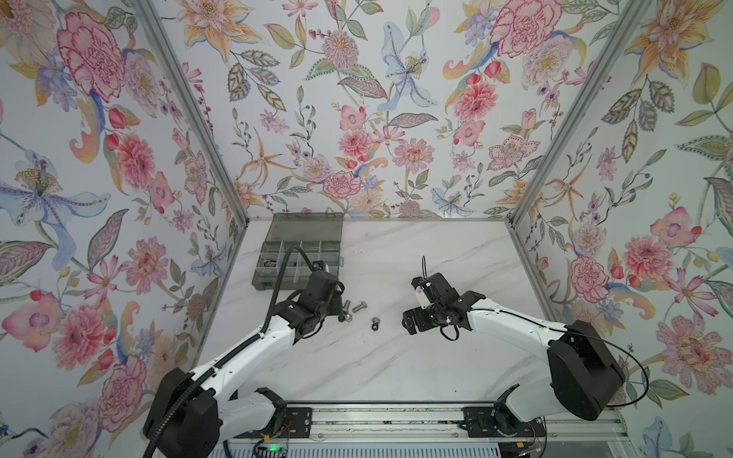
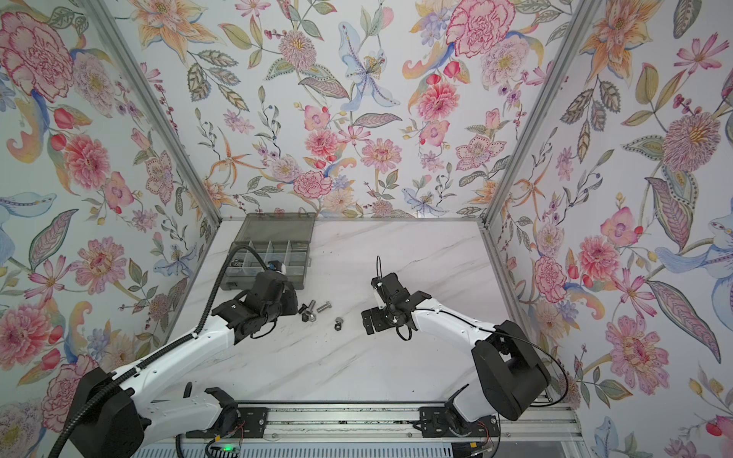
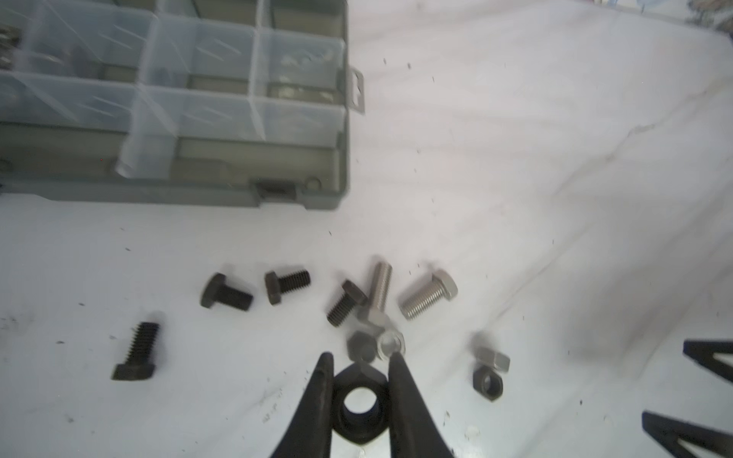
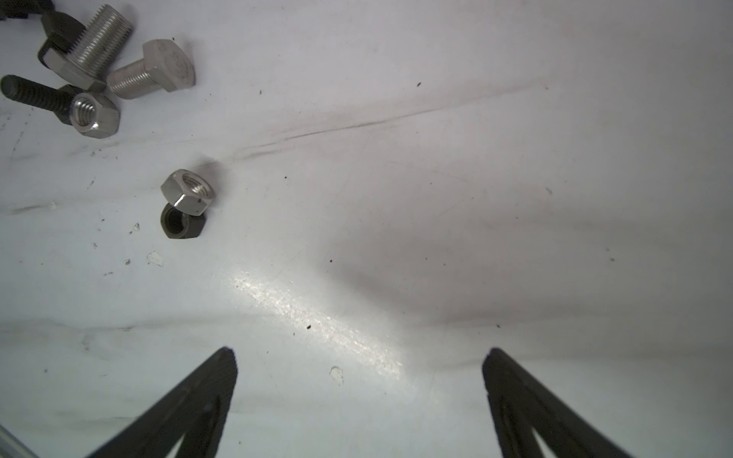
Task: Sort the screws and nuts into containers
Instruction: 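Lift the black hex nut and carry it with the left gripper to the box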
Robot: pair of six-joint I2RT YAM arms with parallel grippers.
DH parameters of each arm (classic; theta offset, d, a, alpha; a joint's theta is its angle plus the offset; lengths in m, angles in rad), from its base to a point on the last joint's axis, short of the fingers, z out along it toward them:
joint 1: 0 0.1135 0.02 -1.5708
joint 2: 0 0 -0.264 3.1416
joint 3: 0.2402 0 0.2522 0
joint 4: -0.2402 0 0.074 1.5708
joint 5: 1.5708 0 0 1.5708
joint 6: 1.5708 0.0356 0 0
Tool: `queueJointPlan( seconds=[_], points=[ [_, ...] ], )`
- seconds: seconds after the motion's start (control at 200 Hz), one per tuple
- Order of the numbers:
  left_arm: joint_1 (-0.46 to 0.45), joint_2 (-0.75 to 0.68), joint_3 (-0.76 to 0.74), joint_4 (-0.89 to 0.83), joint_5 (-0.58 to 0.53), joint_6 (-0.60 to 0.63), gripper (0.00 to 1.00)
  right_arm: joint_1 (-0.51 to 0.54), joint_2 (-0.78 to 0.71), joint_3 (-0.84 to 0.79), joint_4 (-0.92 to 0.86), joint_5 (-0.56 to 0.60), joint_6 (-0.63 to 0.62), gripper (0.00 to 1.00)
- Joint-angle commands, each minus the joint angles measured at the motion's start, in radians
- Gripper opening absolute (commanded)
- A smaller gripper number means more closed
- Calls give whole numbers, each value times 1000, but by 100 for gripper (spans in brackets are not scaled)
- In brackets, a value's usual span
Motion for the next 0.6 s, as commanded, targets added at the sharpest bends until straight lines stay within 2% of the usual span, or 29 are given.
queueJointPlan(
  seconds=[0.0, 0.135, 0.27, 0.415, 0.596],
  points=[
    [131, 13, 86, -38, -9, 130, 0, -5, -19, -14, -11, 3, 0, 99],
    [267, 120, 233, 11, -16, 229, 0, -6, -25, -8, -13, 5, -3, 99],
    [383, 290, 363, 88, -2, 280, 0, -6, -23, 29, -34, 7, -12, 99],
    [456, 493, 474, 124, 59, 318, 0, -4, -51, 36, -40, 10, -6, 99],
    [506, 639, 533, 150, 97, 328, 0, -4, -85, 26, -46, 24, -4, 99]
  ],
)
